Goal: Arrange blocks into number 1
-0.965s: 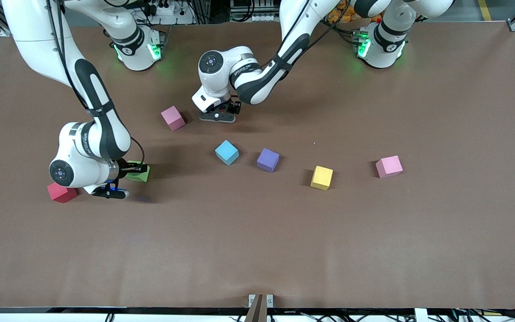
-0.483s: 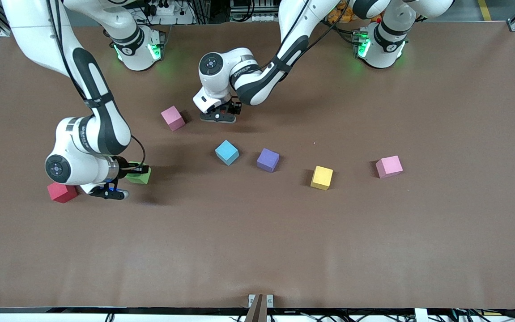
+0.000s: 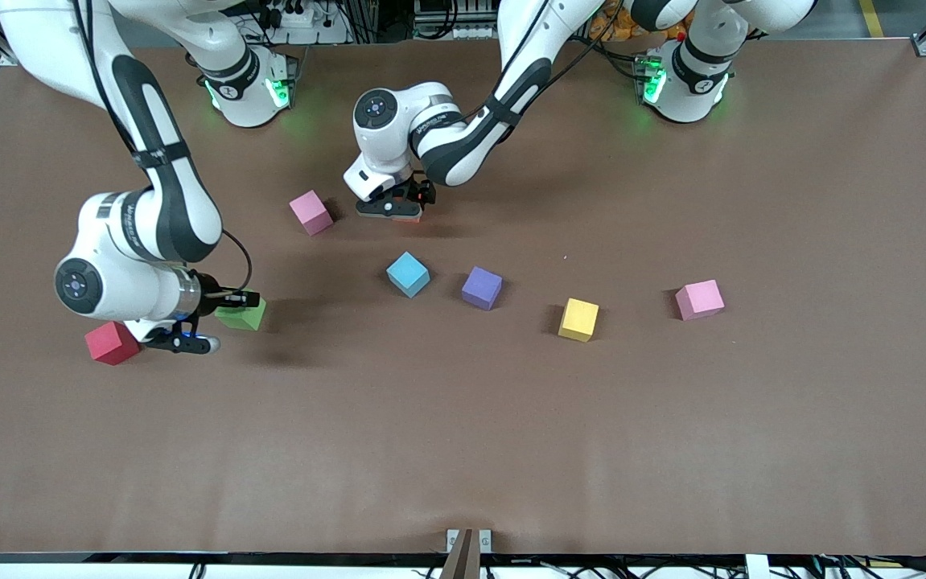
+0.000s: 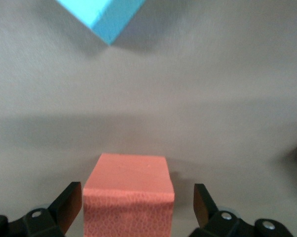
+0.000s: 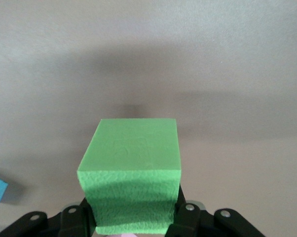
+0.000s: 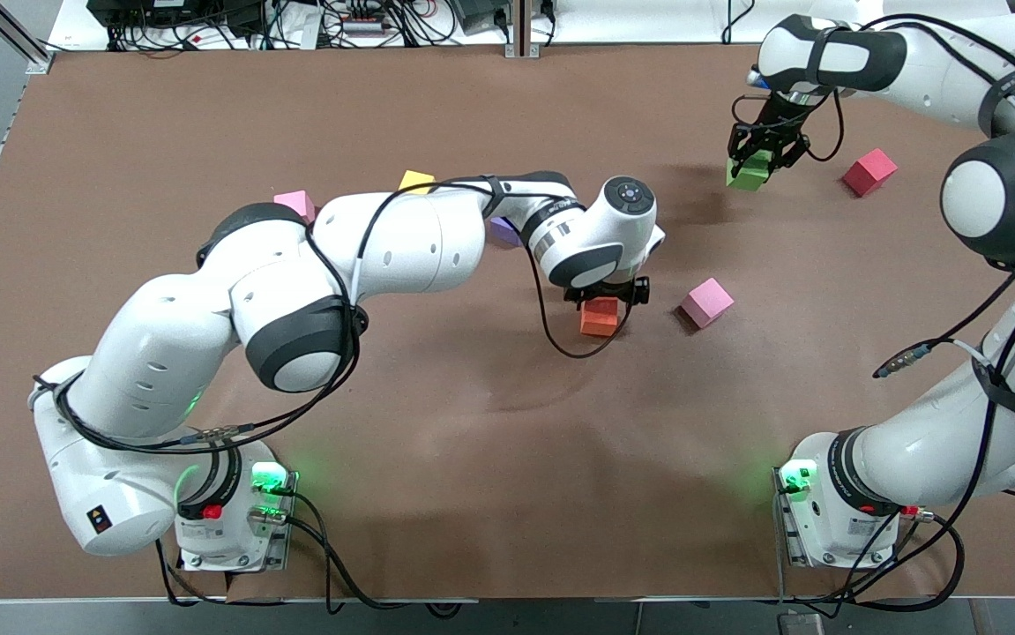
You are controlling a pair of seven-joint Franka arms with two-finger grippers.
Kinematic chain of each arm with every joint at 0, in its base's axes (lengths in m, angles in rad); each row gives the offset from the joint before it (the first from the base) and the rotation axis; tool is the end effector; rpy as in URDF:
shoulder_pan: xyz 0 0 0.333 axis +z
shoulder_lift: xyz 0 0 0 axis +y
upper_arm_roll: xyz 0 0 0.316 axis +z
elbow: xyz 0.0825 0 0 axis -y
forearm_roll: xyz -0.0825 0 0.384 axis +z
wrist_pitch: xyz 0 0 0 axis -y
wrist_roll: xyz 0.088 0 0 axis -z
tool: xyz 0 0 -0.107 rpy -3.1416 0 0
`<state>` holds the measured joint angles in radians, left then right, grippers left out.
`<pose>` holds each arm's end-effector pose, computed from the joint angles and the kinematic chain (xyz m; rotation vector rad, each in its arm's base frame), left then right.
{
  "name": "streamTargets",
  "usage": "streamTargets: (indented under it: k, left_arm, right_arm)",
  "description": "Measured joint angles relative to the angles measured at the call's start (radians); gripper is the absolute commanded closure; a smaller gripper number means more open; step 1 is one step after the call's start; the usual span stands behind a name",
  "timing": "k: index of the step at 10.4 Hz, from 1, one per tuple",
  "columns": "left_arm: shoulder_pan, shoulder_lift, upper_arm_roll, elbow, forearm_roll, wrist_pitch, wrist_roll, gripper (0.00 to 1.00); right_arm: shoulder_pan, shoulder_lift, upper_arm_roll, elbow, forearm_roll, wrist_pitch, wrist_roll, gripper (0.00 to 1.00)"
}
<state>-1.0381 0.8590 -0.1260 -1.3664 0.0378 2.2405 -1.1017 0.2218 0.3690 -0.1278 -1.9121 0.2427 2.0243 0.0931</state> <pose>0.3113 -0.6694 0.2063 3.0929 -0.0637 -0.0769 0.5907 0.0726 0.2866 -2.9769 0.1949 0.3959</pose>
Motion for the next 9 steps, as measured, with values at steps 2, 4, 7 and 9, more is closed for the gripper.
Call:
streamTargets:
  k: [2, 4, 7, 9]
  left_arm:
    - [0.011, -0.029, 0.028, 0.007, 0.000, -0.018, -0.048, 0.00]
    - [0.053, -0.058, 0.043, 0.007, 0.000, -0.032, -0.157, 0.00]
    - [0.076, -0.059, 0.072, 0.004, 0.001, -0.026, -0.530, 0.00]
    - [0.072, -0.052, 0.080, 0.004, 0.001, 0.020, -0.695, 0.00]
  right_arm:
    - [0.000, -0.068, 0.000, -0.047, 0.000, -0.001, 0.000, 0.40]
    - [0.007, -0.157, 0.001, -0.129, 0.000, -0.002, -0.002, 0.40]
    - [0.095, -0.266, 0.003, -0.240, -0.026, -0.014, -0.004, 0.40]
    - [0.177, -0.297, 0.031, -0.321, -0.029, -0.014, 0.029, 0.40]
